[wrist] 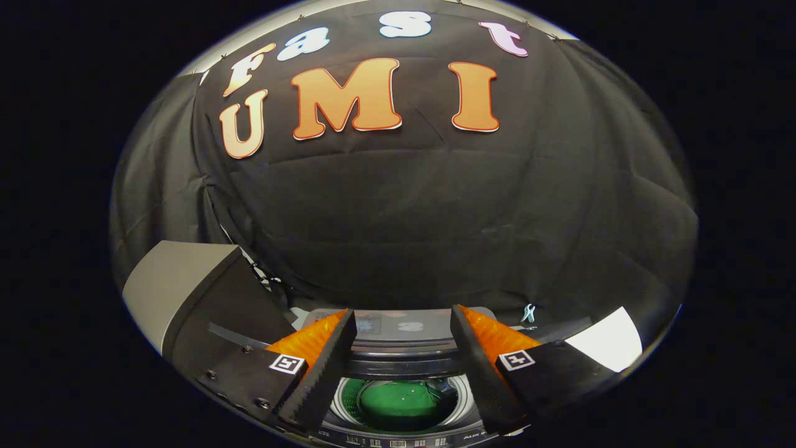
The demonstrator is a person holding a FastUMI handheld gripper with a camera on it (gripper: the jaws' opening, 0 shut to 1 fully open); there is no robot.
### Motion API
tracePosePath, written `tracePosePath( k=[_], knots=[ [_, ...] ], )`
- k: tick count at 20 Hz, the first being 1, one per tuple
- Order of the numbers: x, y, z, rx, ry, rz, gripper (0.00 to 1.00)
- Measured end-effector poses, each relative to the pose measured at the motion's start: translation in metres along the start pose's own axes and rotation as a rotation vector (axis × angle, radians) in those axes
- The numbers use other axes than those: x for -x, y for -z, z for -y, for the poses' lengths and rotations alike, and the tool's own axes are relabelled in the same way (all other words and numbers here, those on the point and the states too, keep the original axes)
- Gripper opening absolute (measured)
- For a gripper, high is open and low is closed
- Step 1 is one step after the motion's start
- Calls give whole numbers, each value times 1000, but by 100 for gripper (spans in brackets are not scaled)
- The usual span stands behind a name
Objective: Put the clothes into the washing machine and then close the washing machine lid.
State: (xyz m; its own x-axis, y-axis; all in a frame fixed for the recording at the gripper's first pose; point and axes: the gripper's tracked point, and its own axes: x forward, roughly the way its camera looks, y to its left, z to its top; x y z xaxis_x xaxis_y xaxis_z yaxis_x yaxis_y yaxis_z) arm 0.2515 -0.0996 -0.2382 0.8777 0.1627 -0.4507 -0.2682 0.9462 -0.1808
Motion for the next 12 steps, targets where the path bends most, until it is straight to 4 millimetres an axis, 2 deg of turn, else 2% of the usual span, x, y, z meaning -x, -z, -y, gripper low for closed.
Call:
tracePosePath(
  k=[7, 10, 12],
  knots=[
    [16, 58, 0, -2, 19, -101, 98],
    [22, 60, 2, -42, 20, -101, 98],
    [27, 52, 8, -41, 27, -86, 98]
  ],
)
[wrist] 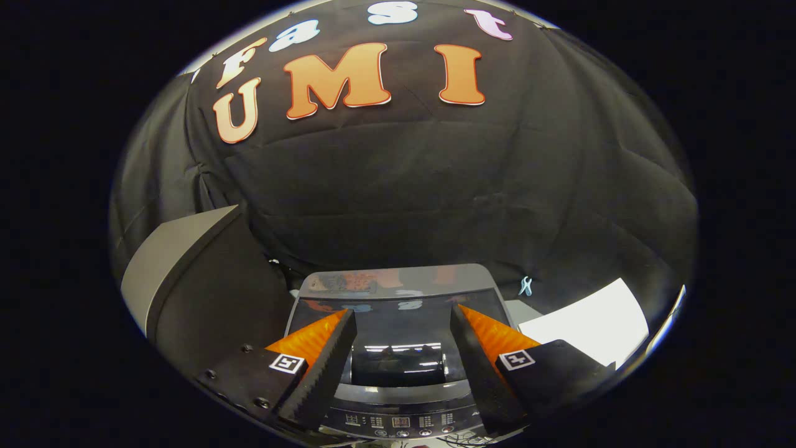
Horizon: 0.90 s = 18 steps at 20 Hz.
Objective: Put the clothes into the washing machine and then close the washing machine lid.
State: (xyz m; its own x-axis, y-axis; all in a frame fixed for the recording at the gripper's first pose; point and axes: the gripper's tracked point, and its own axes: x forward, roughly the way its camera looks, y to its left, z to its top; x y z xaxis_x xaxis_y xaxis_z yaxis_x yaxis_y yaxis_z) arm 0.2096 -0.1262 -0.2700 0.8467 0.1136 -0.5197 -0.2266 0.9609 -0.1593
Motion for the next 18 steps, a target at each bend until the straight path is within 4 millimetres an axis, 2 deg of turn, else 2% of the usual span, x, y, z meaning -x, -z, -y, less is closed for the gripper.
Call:
tracePosePath(
  k=[3, 5, 18],
  knots=[
    [17, -19, 6, -8, 0, 38, 98],
    [32, -38, 11, -14, -3, 78, 98],
    [157, -171, 53, -52, 31, 355, 97]
  ],
)
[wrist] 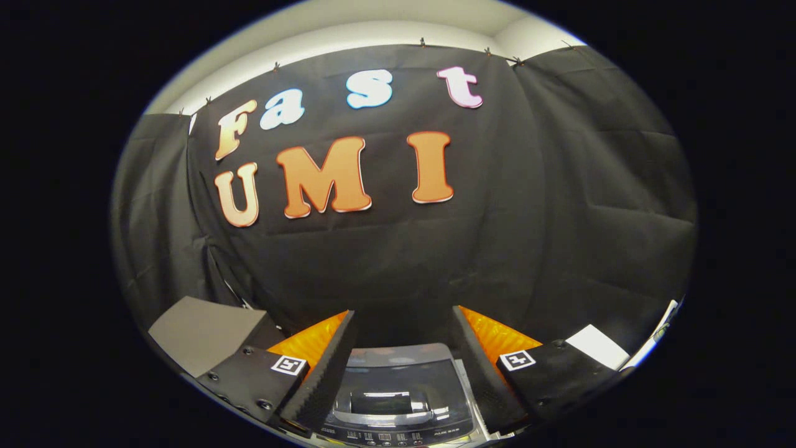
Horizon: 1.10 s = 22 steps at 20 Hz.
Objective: Put the clothes into the washing machine and then close the washing machine lid.
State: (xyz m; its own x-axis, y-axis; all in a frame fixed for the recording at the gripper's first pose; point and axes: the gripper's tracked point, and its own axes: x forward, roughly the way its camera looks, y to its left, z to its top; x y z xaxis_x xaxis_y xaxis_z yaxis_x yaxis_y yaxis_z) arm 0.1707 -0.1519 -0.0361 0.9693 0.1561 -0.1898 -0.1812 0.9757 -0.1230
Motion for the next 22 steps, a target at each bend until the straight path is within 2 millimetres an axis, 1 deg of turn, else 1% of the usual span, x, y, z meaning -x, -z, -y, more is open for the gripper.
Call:
tracePosePath(
  k=[3, 5, 7, 8, 9, 11, 13, 17, 22],
  knots=[
    [20, -42, 14, -4, 31, 60, 97],
    [37, -67, 21, -9, 56, 97, 97],
    [57, -82, 36, 15, 114, 108, 97],
    [73, -85, 38, 34, 149, 108, 97],
    [83, -96, 45, 46, 169, 116, 97],
    [104, -106, 33, 43, 175, 145, 97],
    [122, -104, 23, 50, 188, 157, 97],
    [154, -84, 5, 46, 204, 137, 97],
    [176, -59, -16, -21, 183, 116, 97]
  ],
)
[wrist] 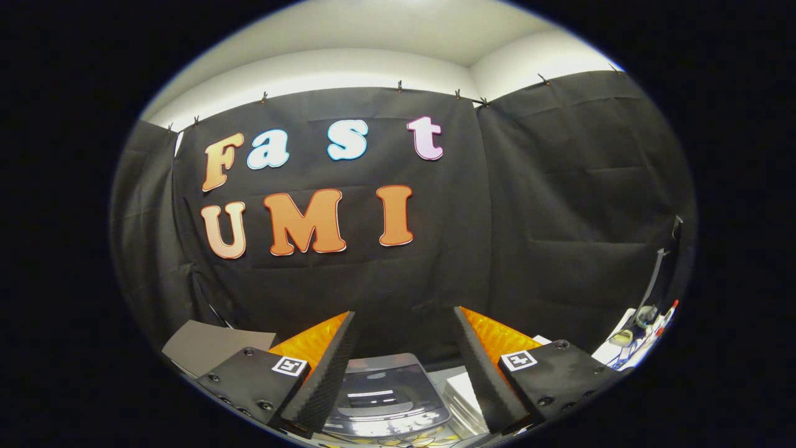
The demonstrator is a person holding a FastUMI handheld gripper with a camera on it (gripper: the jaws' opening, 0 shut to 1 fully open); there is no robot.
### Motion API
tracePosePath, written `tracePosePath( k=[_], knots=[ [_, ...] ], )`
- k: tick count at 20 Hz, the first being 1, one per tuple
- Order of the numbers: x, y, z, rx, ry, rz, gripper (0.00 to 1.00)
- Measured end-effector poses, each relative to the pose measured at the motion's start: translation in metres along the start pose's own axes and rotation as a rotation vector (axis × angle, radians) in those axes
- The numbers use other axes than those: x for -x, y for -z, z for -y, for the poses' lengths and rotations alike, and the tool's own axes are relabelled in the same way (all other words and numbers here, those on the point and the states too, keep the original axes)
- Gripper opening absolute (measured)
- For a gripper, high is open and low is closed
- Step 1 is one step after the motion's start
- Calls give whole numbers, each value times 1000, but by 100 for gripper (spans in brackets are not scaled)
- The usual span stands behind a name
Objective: Put the clothes into the washing machine and then close the washing machine lid.
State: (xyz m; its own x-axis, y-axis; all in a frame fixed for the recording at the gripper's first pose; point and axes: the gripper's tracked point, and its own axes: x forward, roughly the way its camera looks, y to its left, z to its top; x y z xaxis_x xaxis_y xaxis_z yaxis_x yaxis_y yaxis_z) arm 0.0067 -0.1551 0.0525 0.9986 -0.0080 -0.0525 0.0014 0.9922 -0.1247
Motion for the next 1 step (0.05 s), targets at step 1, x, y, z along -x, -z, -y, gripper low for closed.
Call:
tracePosePath(
  k=[1],
  knots=[
    [0, 6, -2, -13, -5, -5, 97]
  ],
)
